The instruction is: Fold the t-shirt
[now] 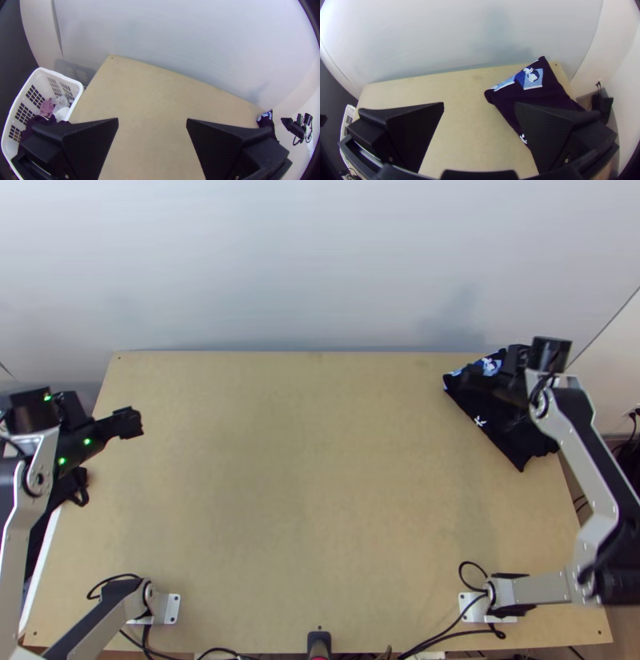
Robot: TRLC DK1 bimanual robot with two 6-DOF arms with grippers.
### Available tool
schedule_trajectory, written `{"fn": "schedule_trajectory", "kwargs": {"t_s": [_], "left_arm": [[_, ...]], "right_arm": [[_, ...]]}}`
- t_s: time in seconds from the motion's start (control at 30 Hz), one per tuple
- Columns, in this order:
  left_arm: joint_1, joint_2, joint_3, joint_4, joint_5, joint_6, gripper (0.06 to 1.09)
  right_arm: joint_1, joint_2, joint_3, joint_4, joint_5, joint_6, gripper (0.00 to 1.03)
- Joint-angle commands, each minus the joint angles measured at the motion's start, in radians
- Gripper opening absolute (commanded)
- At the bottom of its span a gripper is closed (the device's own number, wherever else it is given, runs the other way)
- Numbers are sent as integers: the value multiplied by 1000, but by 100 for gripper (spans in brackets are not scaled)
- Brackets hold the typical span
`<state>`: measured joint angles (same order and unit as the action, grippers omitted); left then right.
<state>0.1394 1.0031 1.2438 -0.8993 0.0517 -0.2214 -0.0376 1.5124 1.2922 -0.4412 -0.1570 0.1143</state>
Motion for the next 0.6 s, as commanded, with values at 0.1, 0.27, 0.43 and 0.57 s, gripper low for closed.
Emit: {"fn": "schedule_trajectory", "kwargs": {"t_s": [0.1,0.27,0.43,0.57], "left_arm": [[52,-213,-184,96,-26,67,105],[52,-366,-325,120,-53,132,105],[55,-540,-475,157,-75,191,105],[58,-699,-621,203,-95,246,105]], "right_arm": [[243,-247,-208,6,117,-19,99],[351,-382,-364,-13,148,2,99],[355,-524,-492,-36,237,-1,99],[436,-739,-637,13,347,-30,99]]}}
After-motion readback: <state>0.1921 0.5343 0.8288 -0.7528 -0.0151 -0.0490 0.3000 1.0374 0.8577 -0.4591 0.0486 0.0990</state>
